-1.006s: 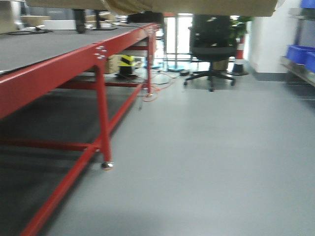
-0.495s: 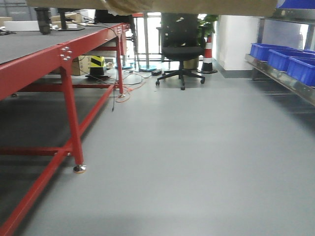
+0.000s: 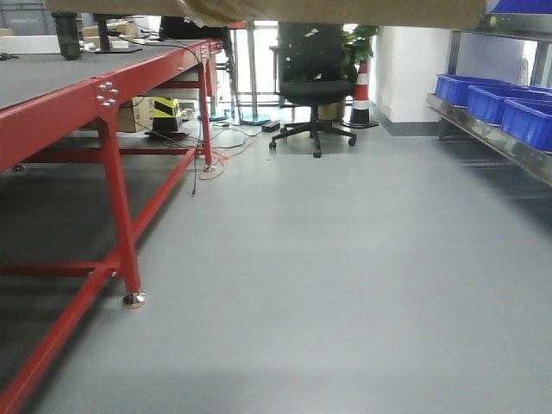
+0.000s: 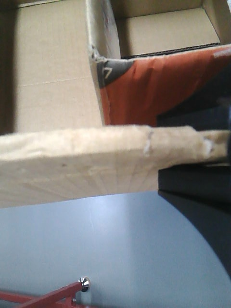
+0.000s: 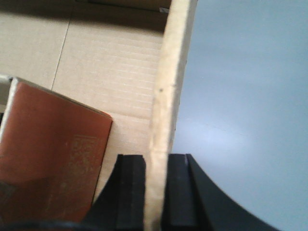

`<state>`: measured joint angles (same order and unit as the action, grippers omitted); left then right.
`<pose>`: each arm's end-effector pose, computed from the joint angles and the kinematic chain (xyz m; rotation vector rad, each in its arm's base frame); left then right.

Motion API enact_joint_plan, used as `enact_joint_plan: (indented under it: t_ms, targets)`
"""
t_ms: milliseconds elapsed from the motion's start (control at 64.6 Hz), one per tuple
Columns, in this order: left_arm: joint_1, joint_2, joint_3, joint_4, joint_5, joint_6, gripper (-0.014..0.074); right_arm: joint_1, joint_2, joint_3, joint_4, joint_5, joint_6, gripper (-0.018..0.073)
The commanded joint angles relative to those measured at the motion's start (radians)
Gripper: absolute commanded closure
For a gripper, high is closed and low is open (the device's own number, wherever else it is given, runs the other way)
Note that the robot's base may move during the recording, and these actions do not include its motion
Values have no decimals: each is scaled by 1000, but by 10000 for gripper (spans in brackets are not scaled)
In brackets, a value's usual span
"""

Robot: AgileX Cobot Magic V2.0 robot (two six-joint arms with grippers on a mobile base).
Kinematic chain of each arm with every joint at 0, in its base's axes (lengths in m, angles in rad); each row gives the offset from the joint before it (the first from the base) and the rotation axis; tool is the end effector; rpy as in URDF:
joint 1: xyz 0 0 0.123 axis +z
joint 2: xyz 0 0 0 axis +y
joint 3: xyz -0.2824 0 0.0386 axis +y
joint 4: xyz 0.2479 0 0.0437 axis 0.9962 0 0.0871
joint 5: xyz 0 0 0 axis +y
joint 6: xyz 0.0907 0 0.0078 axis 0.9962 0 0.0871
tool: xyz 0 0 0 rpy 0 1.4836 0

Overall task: Stack two boxes on right shelf middle
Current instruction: 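Drive the base past the red table while holding the boxes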

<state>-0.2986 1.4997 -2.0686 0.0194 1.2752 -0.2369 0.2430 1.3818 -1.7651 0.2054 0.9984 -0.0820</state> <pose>0.2660 -0.0801 0.5249 0.0637 2.2025 -0.2776 0.2644 0.0816 0.4963 -0.3271 2.0735 0.3453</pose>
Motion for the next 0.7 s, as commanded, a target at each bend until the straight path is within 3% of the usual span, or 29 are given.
enact_joint_plan:
  t_ms: [0, 681]
  targets:
    - [2, -15, -16, -7, -54, -2, 708, -10, -5, -7, -46, -45, -6, 713]
    - [2, -15, -16, -7, -54, -2, 708, -10, -5, -7, -46, -49, -6, 713]
